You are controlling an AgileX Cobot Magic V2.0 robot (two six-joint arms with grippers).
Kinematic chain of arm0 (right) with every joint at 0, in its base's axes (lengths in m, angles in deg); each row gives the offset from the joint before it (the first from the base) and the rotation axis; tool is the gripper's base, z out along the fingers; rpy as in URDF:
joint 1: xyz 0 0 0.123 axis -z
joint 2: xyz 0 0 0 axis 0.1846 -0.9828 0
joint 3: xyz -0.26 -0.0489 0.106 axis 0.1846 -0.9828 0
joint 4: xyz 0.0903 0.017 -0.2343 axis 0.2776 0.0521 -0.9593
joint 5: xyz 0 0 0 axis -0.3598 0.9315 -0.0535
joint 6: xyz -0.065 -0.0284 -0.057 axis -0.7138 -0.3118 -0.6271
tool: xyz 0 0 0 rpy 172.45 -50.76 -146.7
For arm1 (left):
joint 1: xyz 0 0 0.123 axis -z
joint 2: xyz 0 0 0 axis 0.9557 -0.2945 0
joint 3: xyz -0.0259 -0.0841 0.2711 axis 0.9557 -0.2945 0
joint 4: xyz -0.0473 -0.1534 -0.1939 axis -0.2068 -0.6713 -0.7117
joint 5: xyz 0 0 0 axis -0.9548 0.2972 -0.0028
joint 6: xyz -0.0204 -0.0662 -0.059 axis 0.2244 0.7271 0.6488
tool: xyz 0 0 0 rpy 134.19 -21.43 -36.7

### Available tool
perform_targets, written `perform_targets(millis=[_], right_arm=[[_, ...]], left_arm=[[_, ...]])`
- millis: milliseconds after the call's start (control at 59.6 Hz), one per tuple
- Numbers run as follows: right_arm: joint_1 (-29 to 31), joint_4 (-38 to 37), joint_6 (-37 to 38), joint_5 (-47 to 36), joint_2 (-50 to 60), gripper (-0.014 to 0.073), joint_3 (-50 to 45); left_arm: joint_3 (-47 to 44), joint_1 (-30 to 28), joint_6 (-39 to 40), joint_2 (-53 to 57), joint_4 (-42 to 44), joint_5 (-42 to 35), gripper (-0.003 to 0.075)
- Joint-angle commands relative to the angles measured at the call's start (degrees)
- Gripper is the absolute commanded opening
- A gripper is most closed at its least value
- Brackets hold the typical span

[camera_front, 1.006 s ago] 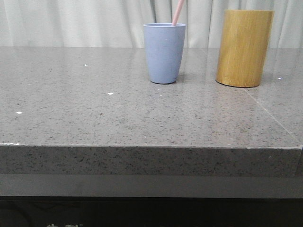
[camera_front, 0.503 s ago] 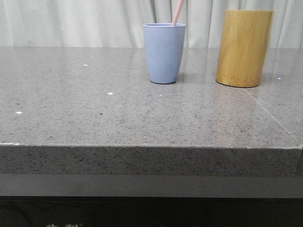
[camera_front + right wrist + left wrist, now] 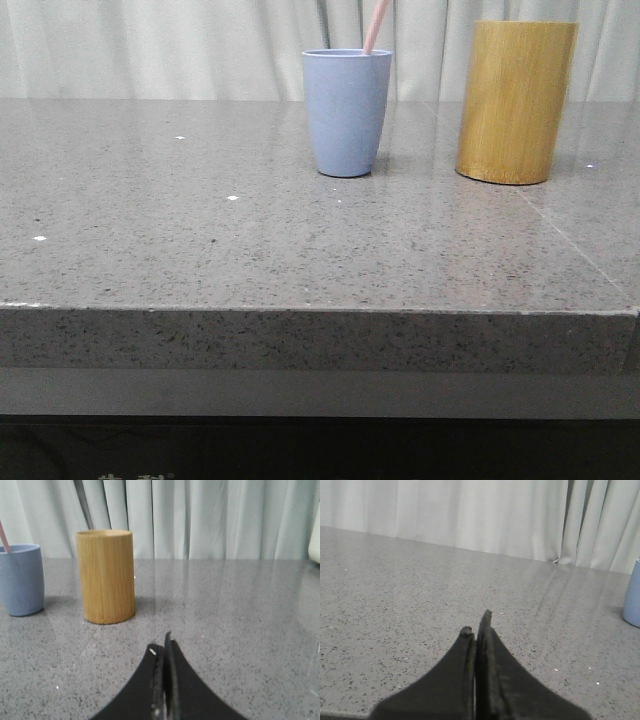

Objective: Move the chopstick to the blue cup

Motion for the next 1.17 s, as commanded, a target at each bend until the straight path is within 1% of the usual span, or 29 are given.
perform_targets(millis=[0,201,352,1157], right_arm=[[1.1,0.16,0.24,-3.07,1.27,-0.0118,0.14],[1.48,0.16,0.2,-3.24,1.27,-0.0118,0.14],[1.48,0.16,0.2,-5.62,1.27,-0.0118,0.14],[1.48,0.16,0.2,-5.38,1.27,-0.0118,0.14]], left_arm=[[-0.73,0.34,0.42,1.23,0.0,-4.62,-0.0019],[-0.73,0.34,0.42,1.23,0.0,-4.62,-0.0019],[-0.73,0.34,0.42,1.23,0.0,-4.62,-0.0019],[-0.73,0.34,0.42,1.23,0.0,-4.62,-0.0019]])
